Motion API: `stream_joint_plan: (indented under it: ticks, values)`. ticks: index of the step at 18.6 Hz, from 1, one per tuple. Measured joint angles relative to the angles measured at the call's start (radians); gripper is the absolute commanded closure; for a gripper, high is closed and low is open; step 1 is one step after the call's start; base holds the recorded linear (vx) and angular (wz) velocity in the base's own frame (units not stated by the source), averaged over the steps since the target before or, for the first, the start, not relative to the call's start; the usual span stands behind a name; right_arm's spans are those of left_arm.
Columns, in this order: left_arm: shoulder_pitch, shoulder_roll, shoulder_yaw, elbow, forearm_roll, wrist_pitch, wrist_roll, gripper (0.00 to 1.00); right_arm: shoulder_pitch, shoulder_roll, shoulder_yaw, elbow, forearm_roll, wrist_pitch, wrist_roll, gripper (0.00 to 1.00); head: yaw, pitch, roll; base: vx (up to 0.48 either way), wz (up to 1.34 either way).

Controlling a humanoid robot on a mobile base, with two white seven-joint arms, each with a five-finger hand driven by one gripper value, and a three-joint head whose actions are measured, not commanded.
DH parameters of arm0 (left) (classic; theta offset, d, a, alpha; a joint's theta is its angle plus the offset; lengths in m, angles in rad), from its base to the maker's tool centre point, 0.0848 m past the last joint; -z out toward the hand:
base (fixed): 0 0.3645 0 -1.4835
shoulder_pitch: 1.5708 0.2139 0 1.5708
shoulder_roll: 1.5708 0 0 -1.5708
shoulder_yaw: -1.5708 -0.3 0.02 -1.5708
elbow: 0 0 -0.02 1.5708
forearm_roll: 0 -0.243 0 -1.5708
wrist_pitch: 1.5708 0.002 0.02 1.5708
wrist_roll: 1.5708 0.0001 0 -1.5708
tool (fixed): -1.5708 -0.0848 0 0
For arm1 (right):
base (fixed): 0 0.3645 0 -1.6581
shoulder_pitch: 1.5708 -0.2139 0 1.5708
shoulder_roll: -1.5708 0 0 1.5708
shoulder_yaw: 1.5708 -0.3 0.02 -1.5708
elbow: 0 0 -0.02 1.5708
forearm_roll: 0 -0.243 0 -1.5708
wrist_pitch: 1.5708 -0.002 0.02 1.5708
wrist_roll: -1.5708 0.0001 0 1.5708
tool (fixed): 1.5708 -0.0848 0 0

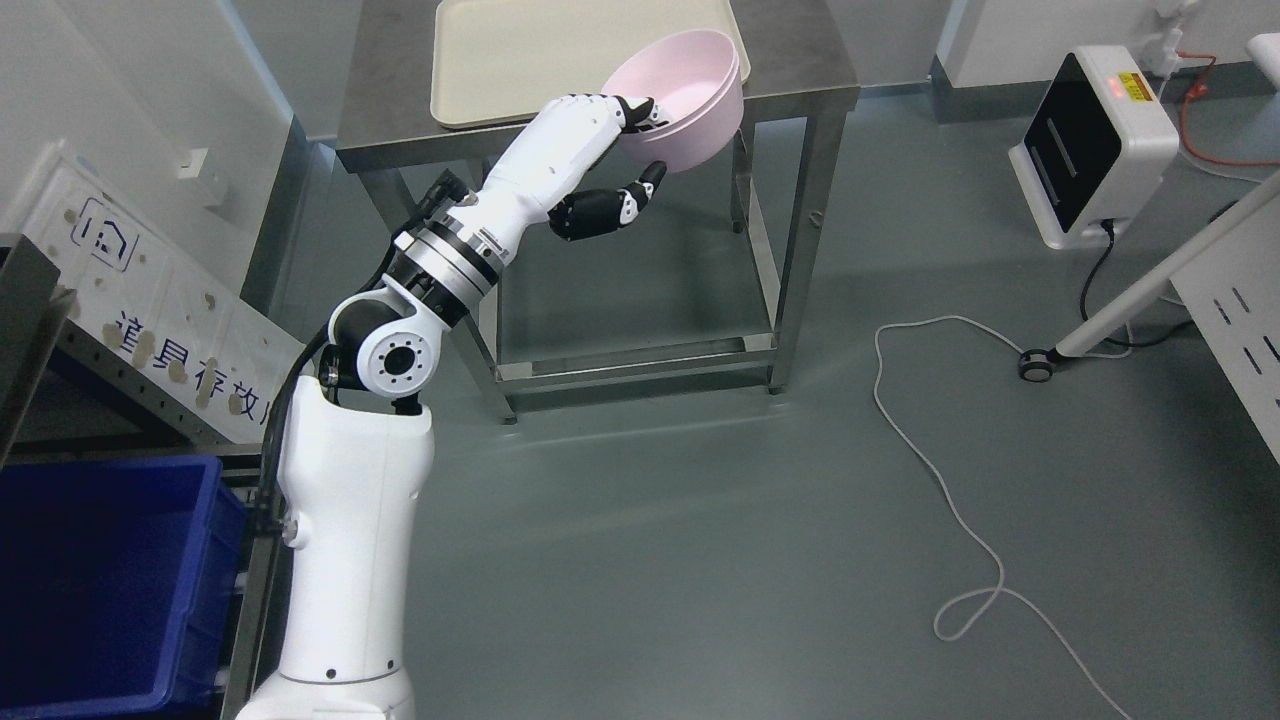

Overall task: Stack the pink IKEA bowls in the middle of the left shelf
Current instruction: 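Hold the bowls while the robot turns toward the blue bin shelves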

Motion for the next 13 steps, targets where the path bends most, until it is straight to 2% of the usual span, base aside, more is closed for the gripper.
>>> stream_joint_plan:
  ticks: [13]
  values:
    - [-0.023, 0.000, 0.000, -0.001, 0.010, 0.002, 0.003, 0.97, 0.000, 0.000, 0.000, 0.000, 0.000, 0.000, 0.005, 0.00, 0.0000, 0.000, 0.000, -0.267, -0.04]
